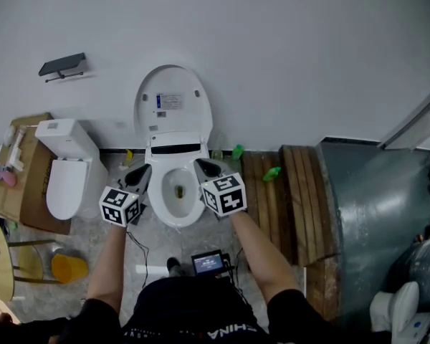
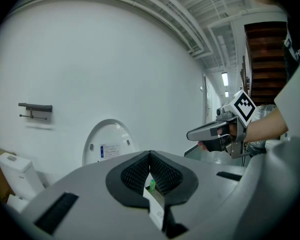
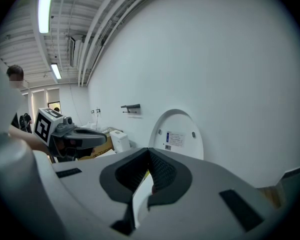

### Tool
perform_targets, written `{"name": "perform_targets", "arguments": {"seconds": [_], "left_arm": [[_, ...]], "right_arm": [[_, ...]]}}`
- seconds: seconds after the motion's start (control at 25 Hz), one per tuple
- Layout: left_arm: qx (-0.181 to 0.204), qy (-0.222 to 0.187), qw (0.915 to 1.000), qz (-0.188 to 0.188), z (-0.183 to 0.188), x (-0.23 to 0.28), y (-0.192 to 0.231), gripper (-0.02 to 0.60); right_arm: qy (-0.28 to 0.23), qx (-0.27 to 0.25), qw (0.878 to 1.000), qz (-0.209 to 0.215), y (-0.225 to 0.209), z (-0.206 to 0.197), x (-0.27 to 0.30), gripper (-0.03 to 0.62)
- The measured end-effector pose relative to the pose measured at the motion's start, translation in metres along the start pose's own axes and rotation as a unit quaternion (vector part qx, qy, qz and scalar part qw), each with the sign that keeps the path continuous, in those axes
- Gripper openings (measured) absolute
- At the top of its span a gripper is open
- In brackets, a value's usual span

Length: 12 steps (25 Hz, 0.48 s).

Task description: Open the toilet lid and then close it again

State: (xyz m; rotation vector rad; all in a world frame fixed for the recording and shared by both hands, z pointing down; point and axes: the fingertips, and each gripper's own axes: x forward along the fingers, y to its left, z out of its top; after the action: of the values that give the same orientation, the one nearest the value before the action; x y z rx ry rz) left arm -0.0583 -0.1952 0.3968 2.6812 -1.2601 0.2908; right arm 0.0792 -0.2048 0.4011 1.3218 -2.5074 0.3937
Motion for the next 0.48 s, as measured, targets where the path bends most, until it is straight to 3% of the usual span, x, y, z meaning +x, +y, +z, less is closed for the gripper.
{"name": "perform_targets", "arguments": {"seconds": [0.48], "left_arm": [[0.011,0.003,0.9999,0.007,0.005,0.015,-0.007,0.009]], "right_arm": [[0.002,0.000,1.000,0.009,-0.019,0.001,0.000,0.014]]}}
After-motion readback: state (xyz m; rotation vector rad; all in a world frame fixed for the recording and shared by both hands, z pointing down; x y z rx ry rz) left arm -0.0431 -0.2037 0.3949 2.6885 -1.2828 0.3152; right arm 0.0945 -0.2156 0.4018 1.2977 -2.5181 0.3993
